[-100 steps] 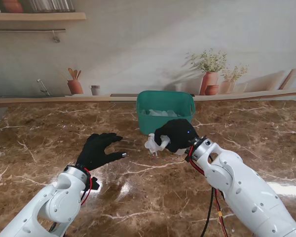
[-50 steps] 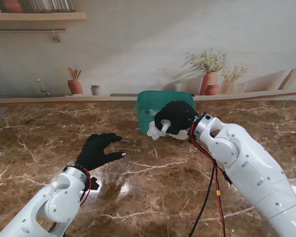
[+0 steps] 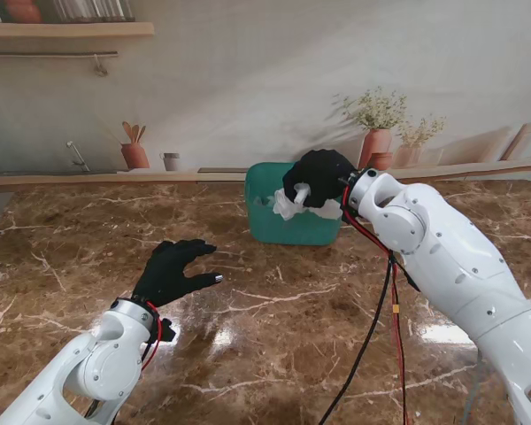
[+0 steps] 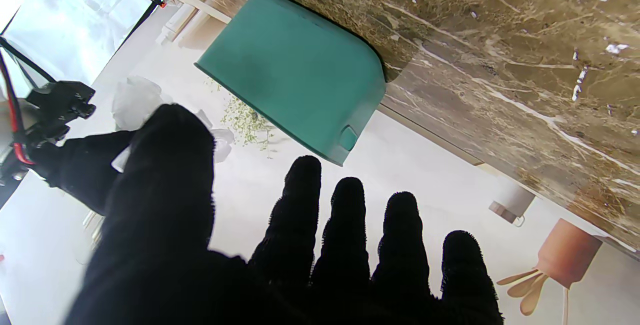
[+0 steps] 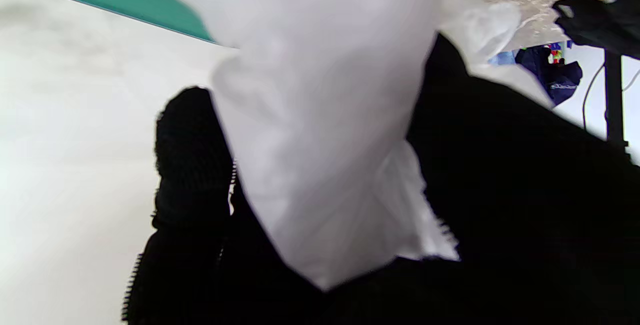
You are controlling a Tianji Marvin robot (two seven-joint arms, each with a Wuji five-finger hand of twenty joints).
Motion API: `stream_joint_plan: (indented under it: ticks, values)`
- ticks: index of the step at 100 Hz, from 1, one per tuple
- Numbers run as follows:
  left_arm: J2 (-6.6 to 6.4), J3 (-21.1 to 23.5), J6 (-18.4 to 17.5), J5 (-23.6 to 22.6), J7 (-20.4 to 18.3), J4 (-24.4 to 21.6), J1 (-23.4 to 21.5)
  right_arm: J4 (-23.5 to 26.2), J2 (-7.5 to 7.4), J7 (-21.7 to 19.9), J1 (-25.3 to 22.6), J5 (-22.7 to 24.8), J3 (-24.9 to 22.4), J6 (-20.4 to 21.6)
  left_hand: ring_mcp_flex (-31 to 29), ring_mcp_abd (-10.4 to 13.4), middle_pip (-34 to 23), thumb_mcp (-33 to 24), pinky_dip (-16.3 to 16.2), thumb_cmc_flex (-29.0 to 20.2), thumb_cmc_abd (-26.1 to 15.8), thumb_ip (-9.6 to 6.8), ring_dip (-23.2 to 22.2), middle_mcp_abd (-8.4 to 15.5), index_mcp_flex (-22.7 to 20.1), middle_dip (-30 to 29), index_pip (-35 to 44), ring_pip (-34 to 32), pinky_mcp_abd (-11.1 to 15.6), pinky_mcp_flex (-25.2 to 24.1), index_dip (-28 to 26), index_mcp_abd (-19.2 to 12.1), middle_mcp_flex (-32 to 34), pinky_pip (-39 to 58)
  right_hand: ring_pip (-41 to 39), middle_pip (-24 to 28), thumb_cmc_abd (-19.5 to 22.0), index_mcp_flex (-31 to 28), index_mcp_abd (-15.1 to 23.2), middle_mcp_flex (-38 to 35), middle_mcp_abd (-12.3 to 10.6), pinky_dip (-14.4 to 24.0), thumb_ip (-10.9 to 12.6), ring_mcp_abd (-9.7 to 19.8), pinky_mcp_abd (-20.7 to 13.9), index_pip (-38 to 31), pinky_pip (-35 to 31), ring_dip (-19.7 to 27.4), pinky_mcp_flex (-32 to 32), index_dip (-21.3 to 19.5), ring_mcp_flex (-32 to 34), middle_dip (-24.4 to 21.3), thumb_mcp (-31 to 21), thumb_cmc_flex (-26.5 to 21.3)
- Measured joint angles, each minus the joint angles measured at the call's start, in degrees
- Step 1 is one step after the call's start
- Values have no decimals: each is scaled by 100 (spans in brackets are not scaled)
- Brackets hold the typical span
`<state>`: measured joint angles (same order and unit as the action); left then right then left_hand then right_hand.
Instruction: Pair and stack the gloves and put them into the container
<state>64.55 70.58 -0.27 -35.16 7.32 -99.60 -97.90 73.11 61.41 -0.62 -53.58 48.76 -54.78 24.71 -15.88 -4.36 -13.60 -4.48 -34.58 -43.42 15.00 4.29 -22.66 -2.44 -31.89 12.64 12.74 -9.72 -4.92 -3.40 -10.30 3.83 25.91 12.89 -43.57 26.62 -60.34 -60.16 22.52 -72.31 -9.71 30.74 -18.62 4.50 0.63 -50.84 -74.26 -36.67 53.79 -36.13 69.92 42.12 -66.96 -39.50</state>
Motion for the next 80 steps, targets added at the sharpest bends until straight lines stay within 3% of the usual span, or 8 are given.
stream_joint_plan:
  ticks: [22, 33, 57, 80]
  values:
    - [-2, 25, -37, 11, -43, -2, -14, -804, 87, 310, 560, -44, 521, -187, 0, 1, 0, 117, -2, -61, -62, -2, 0, 1, 0, 0, 0, 0, 0, 0, 0, 0, 0, -1, 0, 0, 13, 0, 0, 0, 0, 0, 0, -1, 0, 0, 0, -7, -4, 12, 0, 1, 0, 0]
    - [-2, 28, -38, 42, -39, -3, -20, -1252, 180, 417, 811, -442, 789, -411, 0, 1, 0, 117, -3, -61, -62, -2, 0, 1, 0, 0, 0, 0, 0, -1, 0, 0, 0, -3, 0, 0, 54, 0, 0, 0, 1, 0, 0, -1, 0, -1, 0, -8, -7, 38, -1, 1, 0, 0]
    - [-11, 43, -17, 35, -128, -18, -38, -2471, 402, 1051, 1526, -442, 1739, -483, 0, 1, 0, 121, -3, -61, -62, -2, 2, 1, 0, 0, 0, 0, 0, -2, 0, 0, 0, -73, 41, 0, 158, 0, -1, 3, 1, 0, 0, -2, 0, -2, 0, -19, -60, 134, -3, 1, 21, 0]
    - [-28, 78, 72, 8, -188, -71, -83, -3283, 611, 1360, 1934, -739, 2280, -509, 0, 1, 0, 179, -4, -61, -62, -2, 4, 8, 0, 0, 0, 1, 0, -3, 0, 0, 0, -138, 64, 0, 195, 28, -1, 21, 2, 0, 0, -3, 0, -57, 0, -23, -65, 226, -3, 1, 42, 0]
